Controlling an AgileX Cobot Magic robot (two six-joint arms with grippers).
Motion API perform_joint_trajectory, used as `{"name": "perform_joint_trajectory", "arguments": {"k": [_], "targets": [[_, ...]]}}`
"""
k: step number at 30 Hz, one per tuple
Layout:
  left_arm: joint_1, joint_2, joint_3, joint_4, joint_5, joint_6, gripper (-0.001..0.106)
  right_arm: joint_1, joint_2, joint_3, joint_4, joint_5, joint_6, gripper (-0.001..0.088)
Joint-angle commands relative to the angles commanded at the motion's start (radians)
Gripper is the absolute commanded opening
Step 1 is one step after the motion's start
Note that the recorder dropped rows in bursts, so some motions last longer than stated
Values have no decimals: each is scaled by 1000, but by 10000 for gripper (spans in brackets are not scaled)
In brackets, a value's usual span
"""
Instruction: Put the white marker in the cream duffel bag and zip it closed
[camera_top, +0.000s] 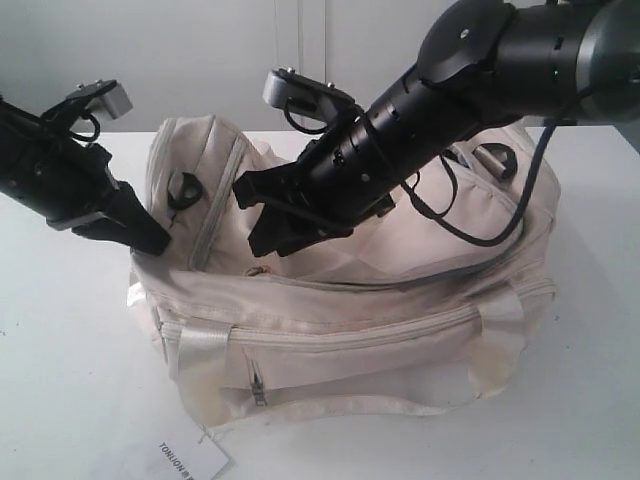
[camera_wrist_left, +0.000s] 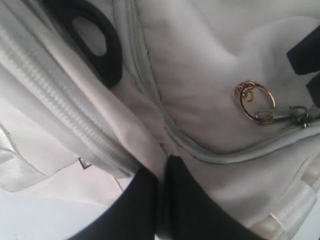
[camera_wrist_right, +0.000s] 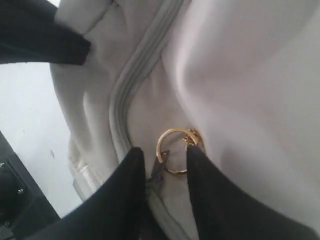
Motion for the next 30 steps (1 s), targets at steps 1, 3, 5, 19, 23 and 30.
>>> {"name": "perform_joint_trajectory", "arguments": {"k": [1,3,5,19,23,30], "targets": [[0,2,0,-22,2,0,0,0,7,0,0,10,8,393],[0,0,0,-58,12,0,0,0,24,0,0,35,11,456],[0,0,0,-103,21,2,0,0,33,0,0,52,22,496],[0,0,0,-123,21,4,0,0,93,0,9,49,96,522],[0,0,0,-123,21,4,0,0,120,0,41,41,82,522],[0,0,0,-123,19,6,0,0,127,0,59,14,66,206]]}}
